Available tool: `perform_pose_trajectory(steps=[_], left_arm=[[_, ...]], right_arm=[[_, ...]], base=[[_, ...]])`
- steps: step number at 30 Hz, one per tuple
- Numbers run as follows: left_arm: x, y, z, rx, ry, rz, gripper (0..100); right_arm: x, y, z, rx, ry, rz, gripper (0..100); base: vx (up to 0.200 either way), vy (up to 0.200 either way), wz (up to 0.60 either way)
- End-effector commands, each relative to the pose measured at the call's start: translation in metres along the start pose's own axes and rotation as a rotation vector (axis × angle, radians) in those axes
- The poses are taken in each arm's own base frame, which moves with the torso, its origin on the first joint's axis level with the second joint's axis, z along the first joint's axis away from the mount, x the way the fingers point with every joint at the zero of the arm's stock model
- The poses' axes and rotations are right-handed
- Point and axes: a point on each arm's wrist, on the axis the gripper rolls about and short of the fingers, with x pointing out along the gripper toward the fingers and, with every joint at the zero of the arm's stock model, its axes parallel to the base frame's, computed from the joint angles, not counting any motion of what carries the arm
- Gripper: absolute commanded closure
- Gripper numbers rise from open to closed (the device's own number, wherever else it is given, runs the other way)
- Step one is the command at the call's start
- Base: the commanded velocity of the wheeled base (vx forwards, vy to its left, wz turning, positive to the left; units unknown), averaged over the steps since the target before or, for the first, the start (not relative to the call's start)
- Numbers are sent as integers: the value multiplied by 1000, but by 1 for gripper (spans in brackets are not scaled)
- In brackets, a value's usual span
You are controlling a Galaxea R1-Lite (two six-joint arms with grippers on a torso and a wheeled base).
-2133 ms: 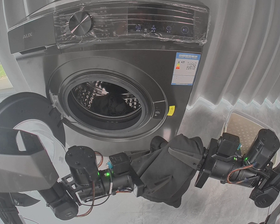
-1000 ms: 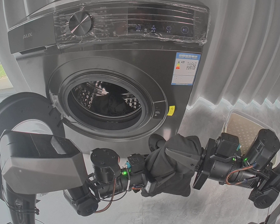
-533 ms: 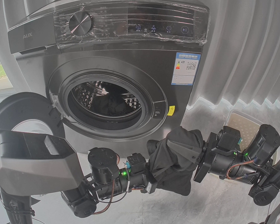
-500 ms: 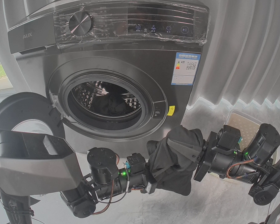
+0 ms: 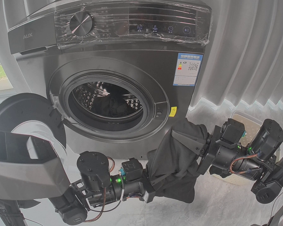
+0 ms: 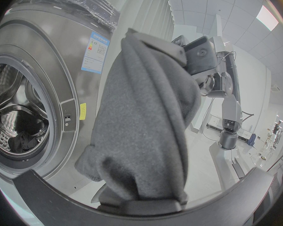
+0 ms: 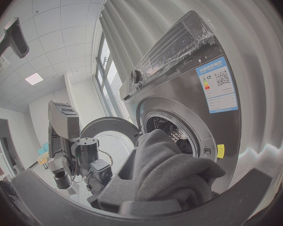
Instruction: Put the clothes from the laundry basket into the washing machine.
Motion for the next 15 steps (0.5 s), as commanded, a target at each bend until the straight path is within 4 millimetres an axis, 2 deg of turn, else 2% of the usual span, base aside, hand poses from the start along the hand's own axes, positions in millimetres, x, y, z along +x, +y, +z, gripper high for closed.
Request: perform_pose_trajectory(steps=[1,7,15], left_arm=[[-11,-7,11,8,-20,-13,100],[-25,-10,23,10,-41,-14,100],[-29,-9,33,13,-78,-6,100]], right_arm=[[0,-4,0,1,-2,-16,100],[-1,-17,-6,22,13,-92,100],[-3,-33,-19,44,59,-152,100]], base=[[0,0,0],[0,0,0],[0,0,0]])
